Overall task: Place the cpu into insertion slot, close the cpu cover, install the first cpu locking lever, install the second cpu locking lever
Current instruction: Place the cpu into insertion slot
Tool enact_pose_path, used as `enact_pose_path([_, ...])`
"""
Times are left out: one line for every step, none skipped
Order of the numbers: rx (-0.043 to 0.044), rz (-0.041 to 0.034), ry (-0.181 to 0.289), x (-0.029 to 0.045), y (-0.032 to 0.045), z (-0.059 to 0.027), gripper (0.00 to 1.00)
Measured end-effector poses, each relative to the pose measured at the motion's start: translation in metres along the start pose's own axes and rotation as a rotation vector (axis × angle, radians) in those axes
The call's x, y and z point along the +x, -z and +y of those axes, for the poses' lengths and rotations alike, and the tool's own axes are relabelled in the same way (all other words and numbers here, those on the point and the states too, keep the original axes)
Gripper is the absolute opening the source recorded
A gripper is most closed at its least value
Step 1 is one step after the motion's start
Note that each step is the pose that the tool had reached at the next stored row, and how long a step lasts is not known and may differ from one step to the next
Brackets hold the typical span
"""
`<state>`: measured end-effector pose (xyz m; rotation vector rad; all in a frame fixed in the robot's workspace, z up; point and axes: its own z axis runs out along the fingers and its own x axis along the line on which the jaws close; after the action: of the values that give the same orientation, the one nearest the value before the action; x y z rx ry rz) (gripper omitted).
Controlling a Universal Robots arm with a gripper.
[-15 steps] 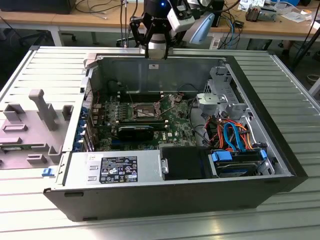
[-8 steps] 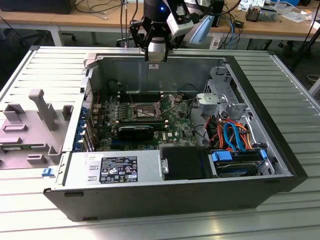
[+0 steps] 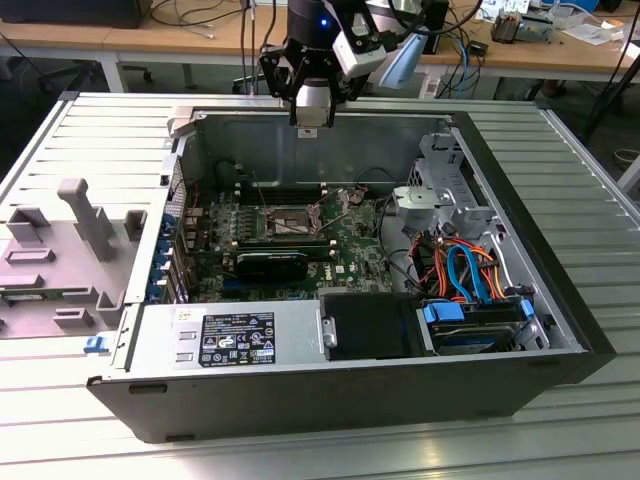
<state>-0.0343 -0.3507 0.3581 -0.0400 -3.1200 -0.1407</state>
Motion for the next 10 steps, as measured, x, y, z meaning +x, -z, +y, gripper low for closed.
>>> enact_pose_path([0.0,0.0,0.0,0.0,-0.0002,0.0,0.55])
enact_pose_path([0.0,-0.0001,0.0,0.0,-0.0004,0.0,0.55])
enact_pose_path([0.0,0.0,0.0,0.0,-0.0005,0.0,0.55])
enact_pose_path([0.0,0.0,0.0,0.0,-0.0006,-0.0001,0.55])
enact_pose_path([0.0,0.0,0.0,0.0,-0.0008,-0.0001,0.55])
enact_pose_path([0.0,0.0,0.0,0.0,-0.001,-0.0001,0.55])
enact_pose_path([0.0,0.0,0.0,0.0,-0.0011,-0.0001,0.55])
enact_pose_path([0.0001,0.0,0.0,0.0,-0.0013,-0.0002,0.55])
enact_pose_path([0.0,0.0,0.0,0.0001,-0.0015,-0.0004,0.55])
enact_pose_path([-0.0002,-0.0001,0.0,0.0002,-0.0017,-0.0006,0.55])
